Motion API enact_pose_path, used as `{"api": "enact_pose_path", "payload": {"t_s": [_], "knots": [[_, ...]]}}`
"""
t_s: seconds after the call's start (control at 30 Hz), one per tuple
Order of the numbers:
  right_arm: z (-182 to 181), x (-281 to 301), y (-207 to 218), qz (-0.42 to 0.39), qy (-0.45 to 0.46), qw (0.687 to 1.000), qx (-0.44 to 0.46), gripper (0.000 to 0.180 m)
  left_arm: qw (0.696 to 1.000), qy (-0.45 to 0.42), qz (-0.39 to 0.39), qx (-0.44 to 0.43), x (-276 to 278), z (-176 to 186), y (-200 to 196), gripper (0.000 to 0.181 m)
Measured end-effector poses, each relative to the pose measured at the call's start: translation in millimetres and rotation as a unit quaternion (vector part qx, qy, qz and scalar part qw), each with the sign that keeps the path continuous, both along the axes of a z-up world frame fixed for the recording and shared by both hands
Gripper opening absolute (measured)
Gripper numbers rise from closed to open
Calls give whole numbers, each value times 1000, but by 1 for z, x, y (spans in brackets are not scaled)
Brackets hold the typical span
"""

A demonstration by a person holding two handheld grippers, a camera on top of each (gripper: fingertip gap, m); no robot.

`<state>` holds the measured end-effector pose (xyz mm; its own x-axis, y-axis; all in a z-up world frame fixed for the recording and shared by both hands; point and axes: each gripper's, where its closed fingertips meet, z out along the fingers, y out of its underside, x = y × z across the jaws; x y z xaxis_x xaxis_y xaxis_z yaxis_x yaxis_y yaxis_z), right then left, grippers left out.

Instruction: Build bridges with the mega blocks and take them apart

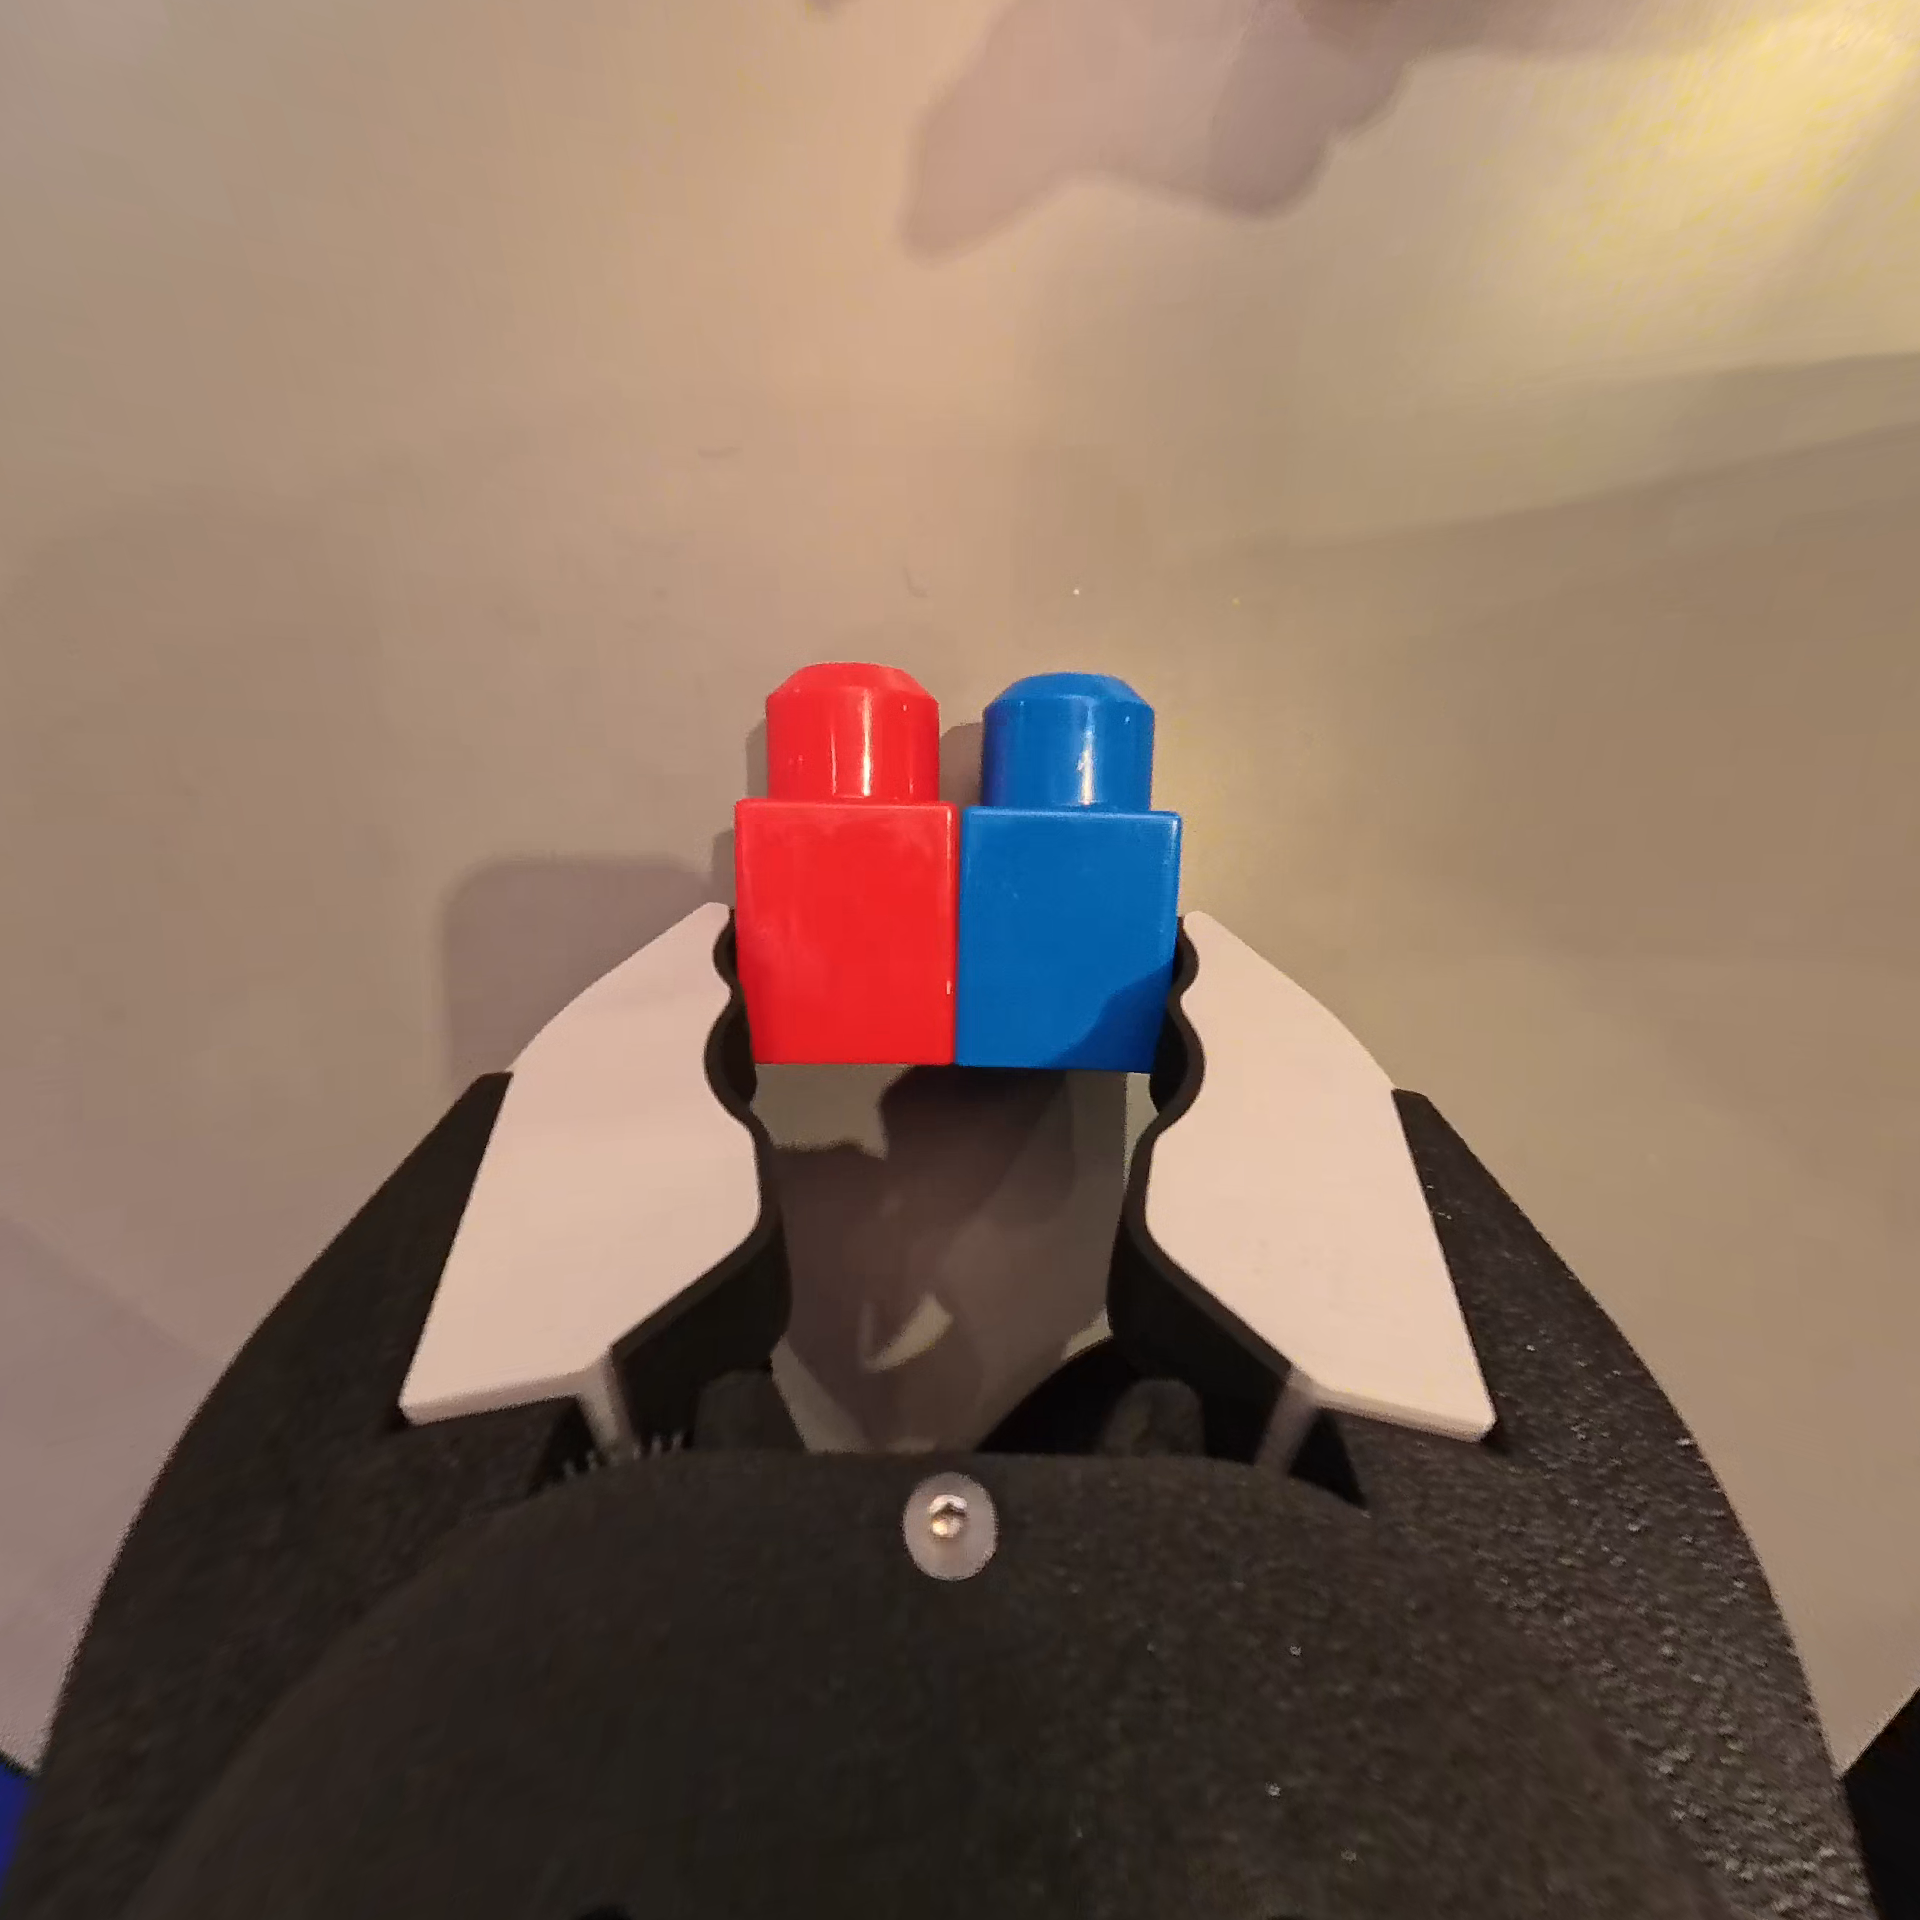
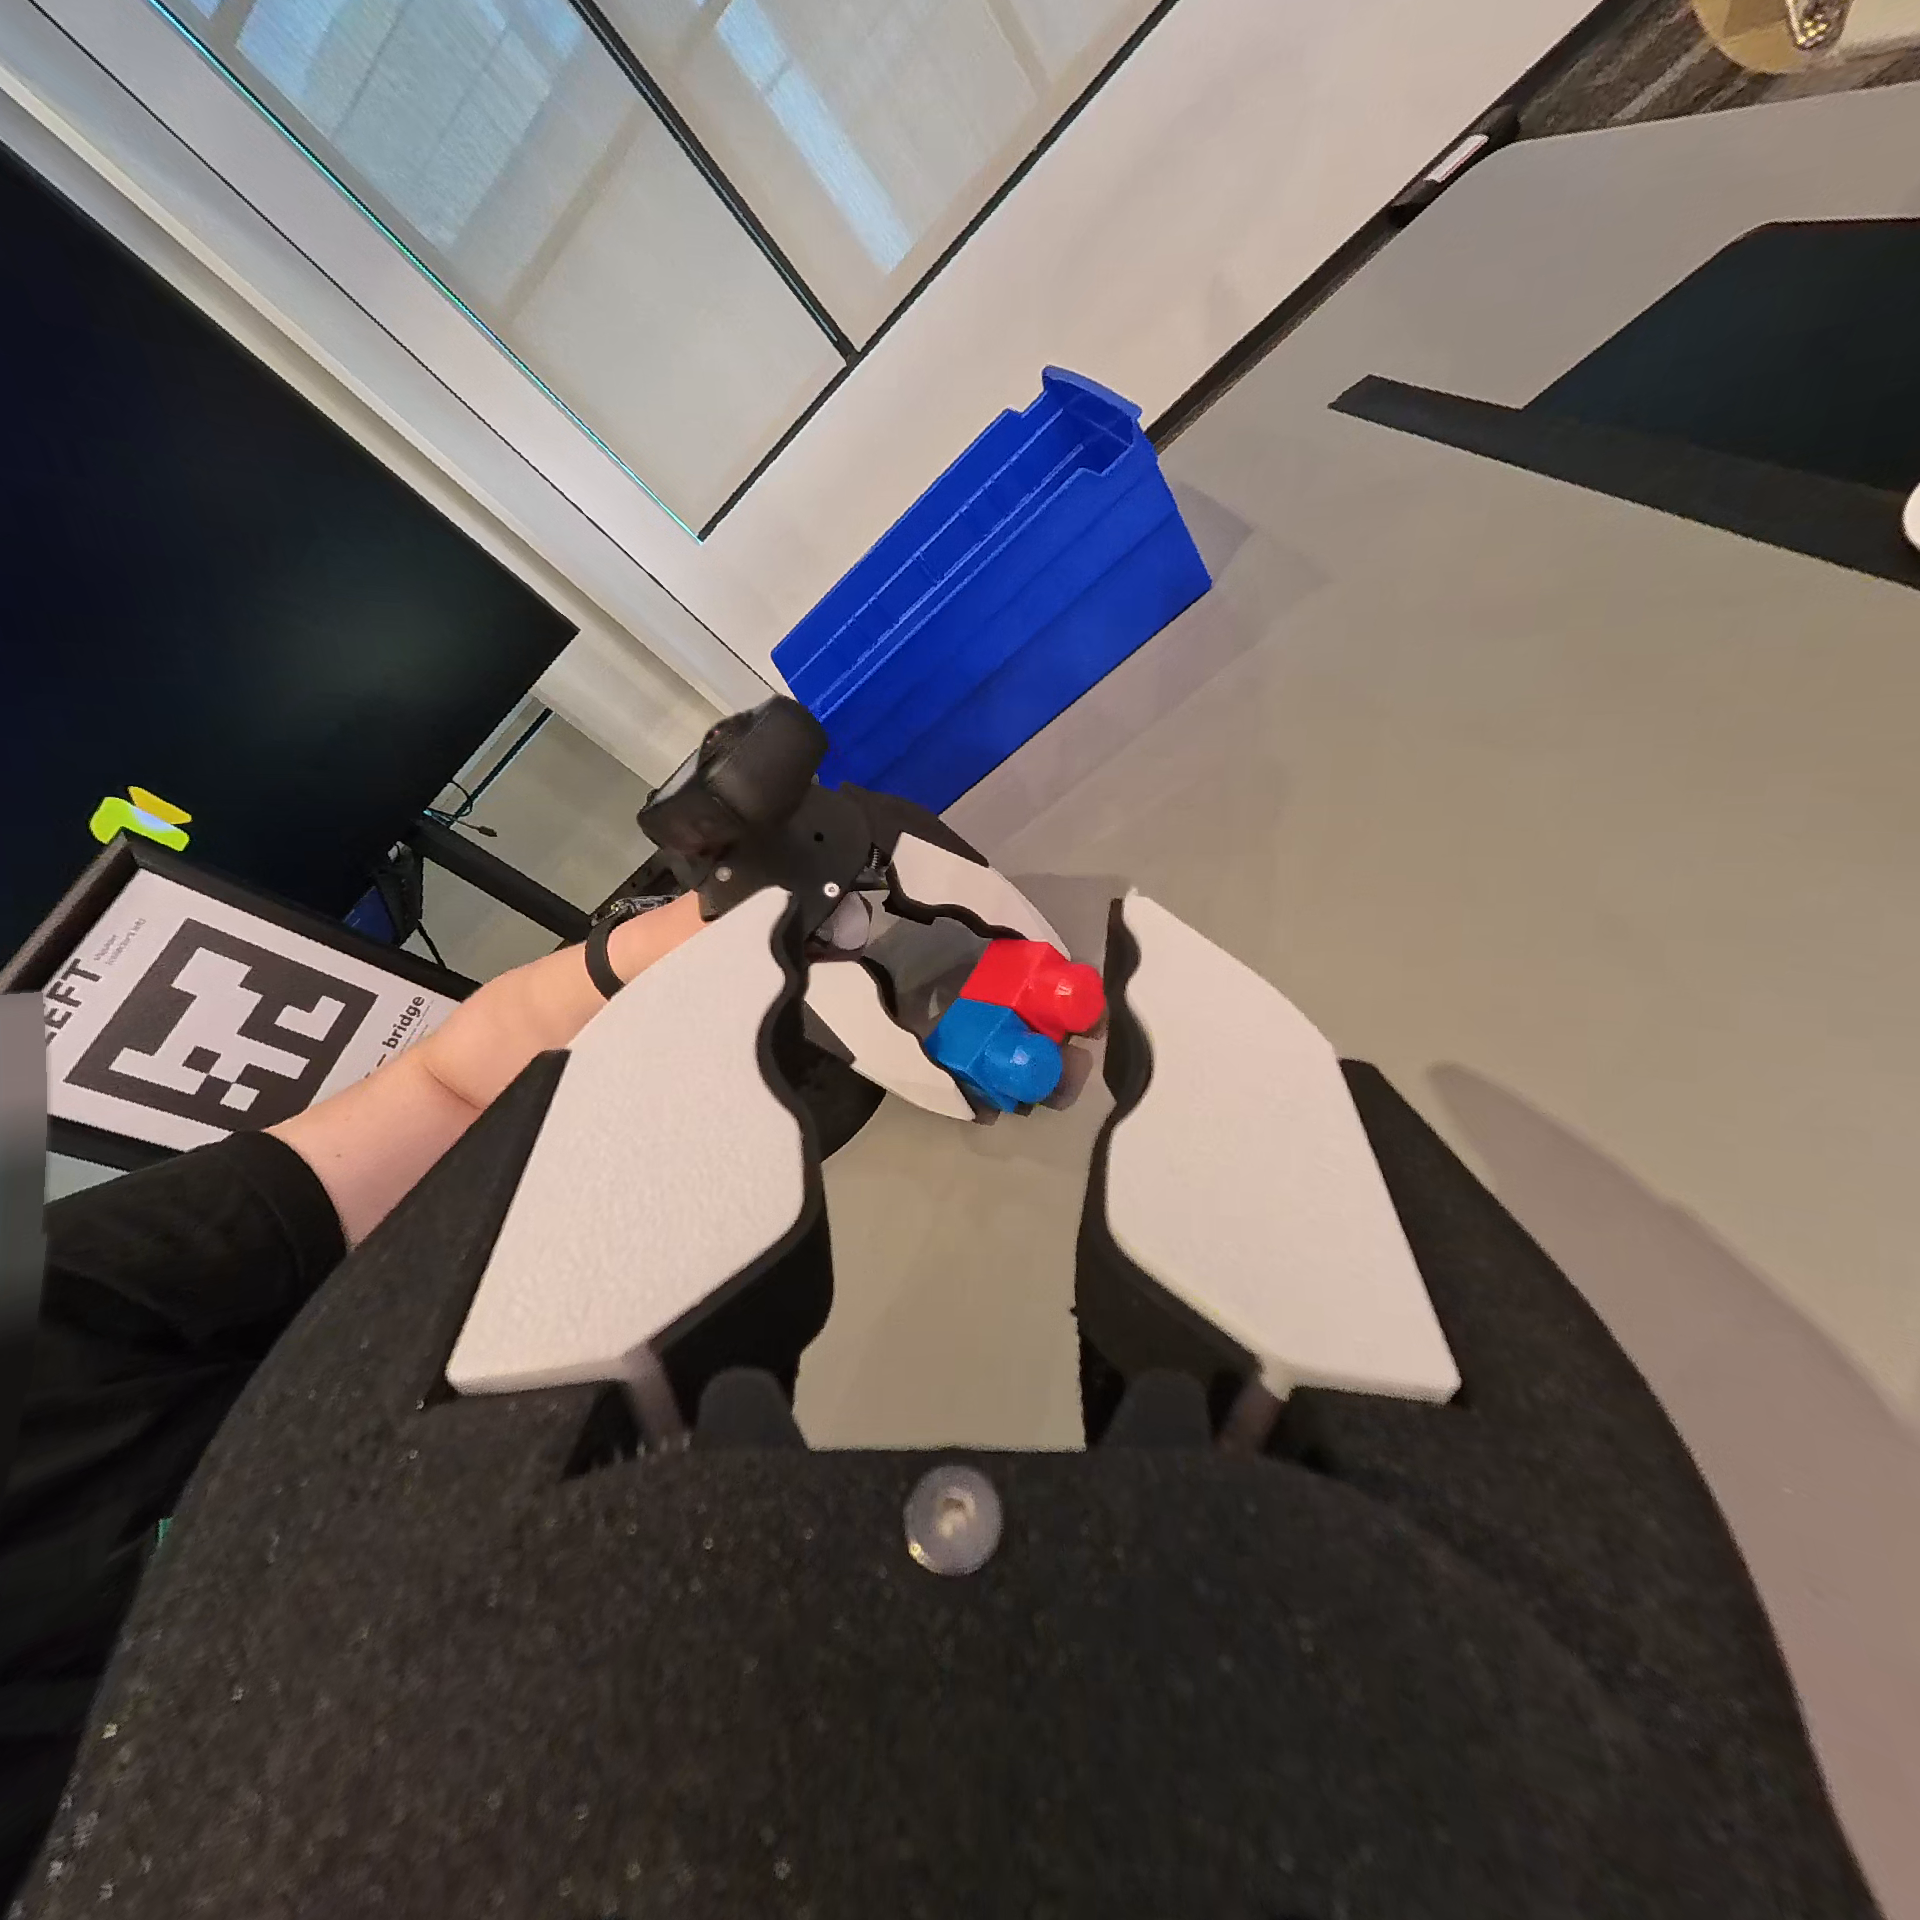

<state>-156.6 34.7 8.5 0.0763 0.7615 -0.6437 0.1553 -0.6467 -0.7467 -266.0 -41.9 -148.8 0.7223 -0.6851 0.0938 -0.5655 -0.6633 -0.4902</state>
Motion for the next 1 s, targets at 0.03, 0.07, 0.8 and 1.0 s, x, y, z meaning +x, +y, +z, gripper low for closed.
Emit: {"api": "enact_pose_path", "payload": {"t_s": [0.03,0.07,0.8,1.0], "knots": [[-1,0,0,0,-1,1000,-1,54,1000,-6,-1,1,1,1,-1,75],[-1,0,0,1,-1,1000,-2,54,1000,-18,0,2,3,4,-1,75],[-49,69,3,25,-232,966,114,44,884,-462,-27,66,55,123,-2,75],[-115,127,-1,78,-445,879,151,49,888,-453,-44,67,60,123,-3,75]]}}
